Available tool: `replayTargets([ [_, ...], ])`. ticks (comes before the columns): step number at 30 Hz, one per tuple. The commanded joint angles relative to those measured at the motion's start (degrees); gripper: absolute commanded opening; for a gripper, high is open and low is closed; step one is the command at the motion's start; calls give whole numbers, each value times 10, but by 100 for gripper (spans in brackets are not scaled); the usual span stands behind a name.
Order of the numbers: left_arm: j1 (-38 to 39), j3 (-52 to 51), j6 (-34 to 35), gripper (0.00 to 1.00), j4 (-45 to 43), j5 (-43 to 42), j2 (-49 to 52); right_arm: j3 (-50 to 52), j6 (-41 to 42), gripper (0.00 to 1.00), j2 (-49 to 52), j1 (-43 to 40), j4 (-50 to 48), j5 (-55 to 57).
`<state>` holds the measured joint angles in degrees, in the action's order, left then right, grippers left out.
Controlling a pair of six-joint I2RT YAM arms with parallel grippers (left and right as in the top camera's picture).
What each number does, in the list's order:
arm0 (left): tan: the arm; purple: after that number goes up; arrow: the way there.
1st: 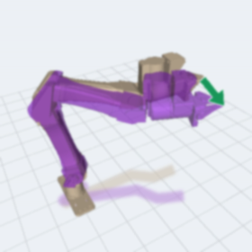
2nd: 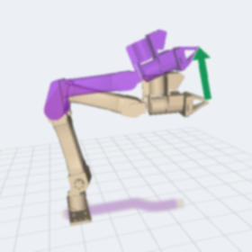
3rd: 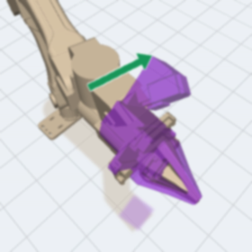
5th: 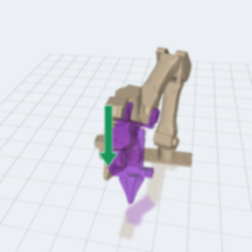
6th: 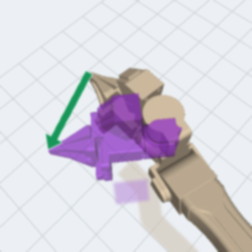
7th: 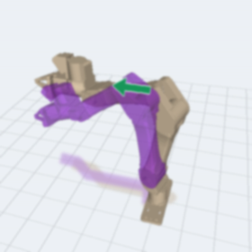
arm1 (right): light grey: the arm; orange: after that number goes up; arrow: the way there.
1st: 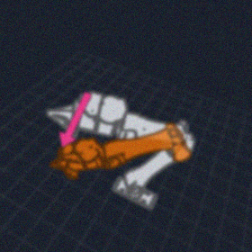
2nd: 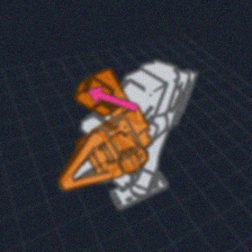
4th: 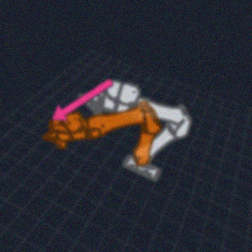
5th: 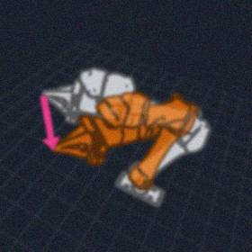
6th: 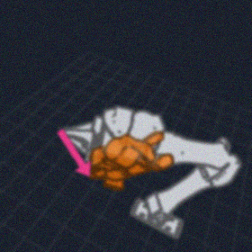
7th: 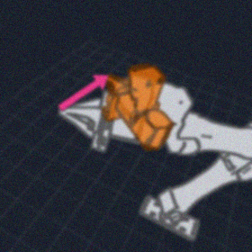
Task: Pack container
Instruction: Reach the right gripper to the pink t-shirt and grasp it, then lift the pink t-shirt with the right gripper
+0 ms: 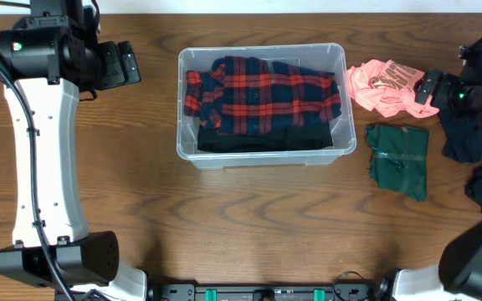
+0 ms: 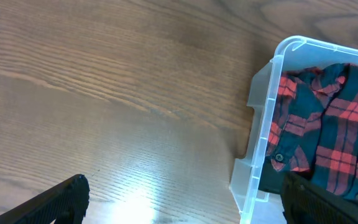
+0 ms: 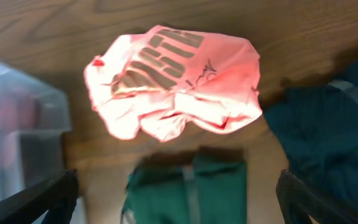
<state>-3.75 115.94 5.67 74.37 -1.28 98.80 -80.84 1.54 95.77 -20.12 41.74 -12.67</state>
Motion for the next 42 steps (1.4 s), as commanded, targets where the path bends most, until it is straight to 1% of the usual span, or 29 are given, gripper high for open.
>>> replayTargets([
  [1,-3,-2,-14,98,0,7,2,-12,17,99,31,-10,-17,-18],
  [8,-3,-2,-14,98,0,7,2,-12,24,98,61,-9,-32,-17],
  [12,-3,-8,-14,98,-1,7,3,-12,0,99,79,-9,-50,-24],
  [17,-3,-14,-14,98,-1,7,7,-12,-42,99,115,-8,-98,-71],
  [21,-3,-14,-14,98,-1,11,9,-12,-60,95,149,-7,-147,-88],
  [26,-5,-14,-14,98,-20,71,10,-12,-90,95,183,1,-178,-88],
  [29,-15,-14,-14,98,-34,80,12,-12,-96,94,196,8,-189,-83],
  [32,-31,-15,-14,98,-49,80,12,-12,-95,89,204,11,-200,-82],
  [34,-44,-15,-14,98,-55,80,12,-12,-95,80,208,12,-203,-81],
  [37,-63,-15,-14,98,-59,80,12,-12,-95,72,216,12,-203,-81],
  [42,-85,-15,-10,98,-59,80,12,-11,-93,71,228,13,-203,-66],
])
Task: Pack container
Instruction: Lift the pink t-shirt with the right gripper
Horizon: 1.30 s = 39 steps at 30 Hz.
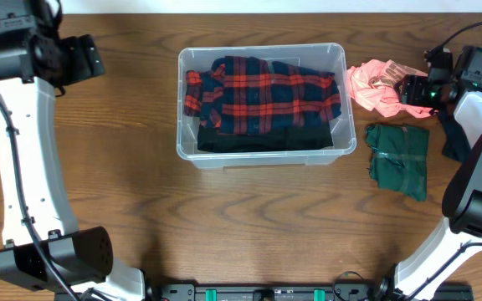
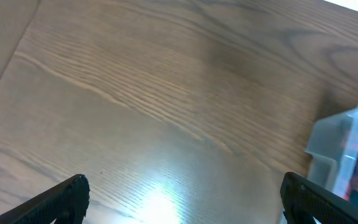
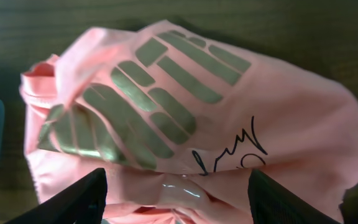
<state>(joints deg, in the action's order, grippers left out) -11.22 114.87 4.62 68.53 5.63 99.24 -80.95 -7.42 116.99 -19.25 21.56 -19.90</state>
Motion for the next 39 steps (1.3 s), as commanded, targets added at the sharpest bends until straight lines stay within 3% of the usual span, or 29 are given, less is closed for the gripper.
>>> replayTargets([
  [1,-13,-4,2,98,-1,10,7,-10,-4,71,18,5,-1,10],
  [7,-15,-4,3,98,-1,10,7,-10,-3,68,33,6,-2,17],
  [11,-15,-4,3,98,-1,10,8,-10,-3,57,53,9,-4,17],
  [14,-15,-4,3,98,0,10,7,-10,-3,43,71,15,-6,17],
  [17,-15,-4,3,98,0,10,8,-10,-3,20,85,21,-5,17],
  [21,-15,-4,3,98,0,10,7,-11,-3,3,84,26,-6,19],
  [30,-15,-4,3,98,4,11,7,-41,8,1,21,26,33,30],
  [39,-15,-4,3,98,4,11,7,-81,30,1,-123,28,87,30],
])
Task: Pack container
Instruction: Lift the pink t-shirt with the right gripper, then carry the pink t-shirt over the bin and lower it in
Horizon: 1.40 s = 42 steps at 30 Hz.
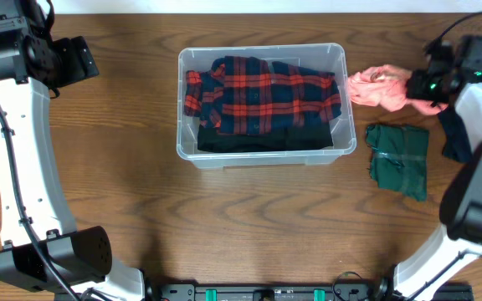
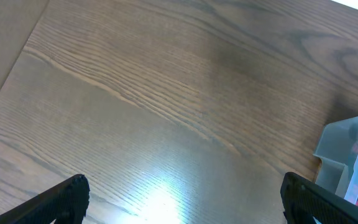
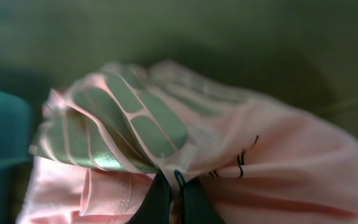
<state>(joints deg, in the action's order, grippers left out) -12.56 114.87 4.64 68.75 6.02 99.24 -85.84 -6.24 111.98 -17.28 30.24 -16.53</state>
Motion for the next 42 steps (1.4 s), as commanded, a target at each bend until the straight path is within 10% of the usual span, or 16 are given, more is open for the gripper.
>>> replayTargets([
  [1,-2,-4,3,98,2,7,7,-32,23,1,-89,10,1,-4],
  [17,-2,-4,3,98,2,7,7,-32,100,1,-237,126,-46,-71],
  [42,-2,-4,3,98,22,7,7,-32,290,1,-66,485,-219,101],
])
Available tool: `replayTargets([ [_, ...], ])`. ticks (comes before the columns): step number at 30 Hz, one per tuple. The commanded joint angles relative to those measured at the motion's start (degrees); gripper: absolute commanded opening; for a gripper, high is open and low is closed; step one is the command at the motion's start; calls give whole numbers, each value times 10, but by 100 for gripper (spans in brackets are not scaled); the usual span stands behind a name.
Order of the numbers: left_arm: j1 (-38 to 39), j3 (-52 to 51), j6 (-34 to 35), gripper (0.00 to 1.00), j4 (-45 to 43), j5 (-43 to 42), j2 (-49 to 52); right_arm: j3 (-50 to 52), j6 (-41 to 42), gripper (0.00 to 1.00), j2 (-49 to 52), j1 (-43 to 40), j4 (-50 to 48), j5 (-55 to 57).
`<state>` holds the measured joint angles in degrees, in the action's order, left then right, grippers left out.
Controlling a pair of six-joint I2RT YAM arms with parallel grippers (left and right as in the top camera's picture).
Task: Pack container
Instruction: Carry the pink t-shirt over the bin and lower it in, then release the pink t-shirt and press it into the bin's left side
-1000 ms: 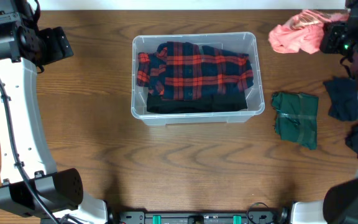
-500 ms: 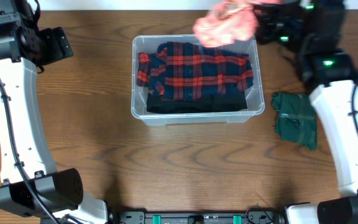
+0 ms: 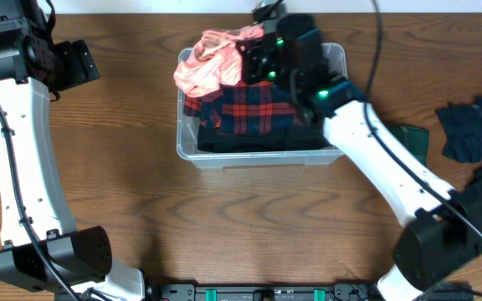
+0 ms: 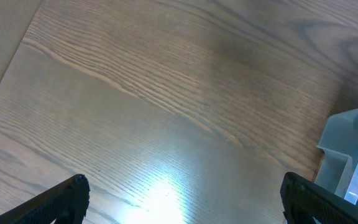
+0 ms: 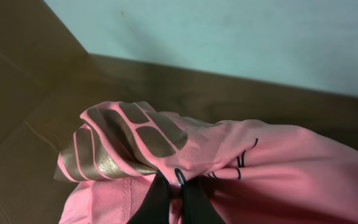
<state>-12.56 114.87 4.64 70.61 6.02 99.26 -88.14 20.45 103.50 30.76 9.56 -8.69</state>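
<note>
A clear plastic container (image 3: pixel 187 140) stands at the table's middle, holding a red-and-navy plaid shirt (image 3: pixel 253 104) over dark clothes. My right gripper (image 5: pixel 179 190) is shut on a pink shirt (image 3: pixel 212 60) with metallic lettering (image 5: pixel 129 134), holding it in the air over the container's far left corner. My left gripper (image 4: pixel 182 202) is open and empty above bare table at the far left, with the container's corner (image 4: pixel 347 165) at its right edge.
A green folded garment (image 3: pixel 412 138) lies right of the container, mostly hidden by my right arm. Dark navy clothes (image 3: pixel 471 125) lie at the table's right edge. The table's far edge meets a pale wall (image 5: pixel 229 31).
My right gripper, shut on the pink shirt, has moved from right of the container to above its far left corner. The left arm stayed where it was.
The pink shirt first lay crumpled right of the container with my right gripper open near it. Then the open gripper was down over the shirt, then shut on it and lifting it. Now it hangs over the container. My left arm drew back to the far left.
</note>
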Motion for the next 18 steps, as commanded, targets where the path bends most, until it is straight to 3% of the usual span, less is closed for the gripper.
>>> replayTargets([
  [1,-2,-4,3,98,5,7,7,-9,25,1,25,5,-14,23],
  [12,-2,-4,3,98,5,7,7,-9,10,3,74,4,-5,25],
  [13,-2,-4,3,98,5,7,7,-9,-2,16,74,4,-3,25],
  [15,-2,-4,3,98,5,7,7,-9,-28,73,69,3,1,24],
  [16,-2,-4,3,98,5,7,7,-10,-36,87,65,2,1,24],
  [18,-2,-4,3,98,5,7,7,-12,-65,89,50,0,-1,10],
])
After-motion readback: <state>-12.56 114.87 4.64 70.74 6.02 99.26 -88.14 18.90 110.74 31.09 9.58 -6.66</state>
